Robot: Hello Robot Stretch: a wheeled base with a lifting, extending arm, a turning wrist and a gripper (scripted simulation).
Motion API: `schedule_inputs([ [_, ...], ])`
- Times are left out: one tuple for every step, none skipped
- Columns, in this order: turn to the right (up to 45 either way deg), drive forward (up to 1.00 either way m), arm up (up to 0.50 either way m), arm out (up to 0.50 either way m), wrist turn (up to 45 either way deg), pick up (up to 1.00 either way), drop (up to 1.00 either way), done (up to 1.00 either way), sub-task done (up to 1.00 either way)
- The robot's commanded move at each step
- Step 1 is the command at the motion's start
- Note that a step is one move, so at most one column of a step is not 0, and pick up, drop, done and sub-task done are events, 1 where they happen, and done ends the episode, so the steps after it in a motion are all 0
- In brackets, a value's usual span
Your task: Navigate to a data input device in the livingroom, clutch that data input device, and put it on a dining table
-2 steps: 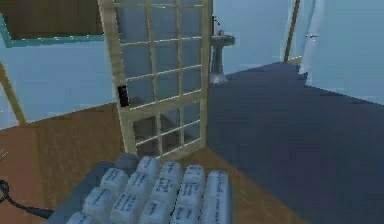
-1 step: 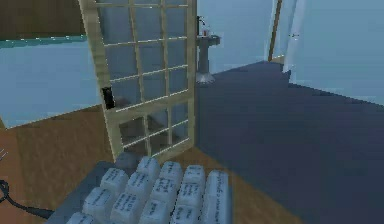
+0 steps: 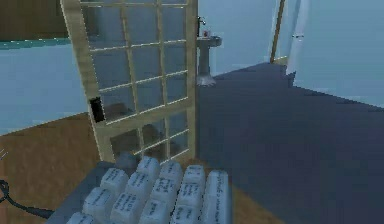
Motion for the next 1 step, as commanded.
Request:
schedule_inputs([
  [-24.0, 0.0, 0.0, 0.0, 0.0, 0.0, 0.0, 0.0, 0.0],
])
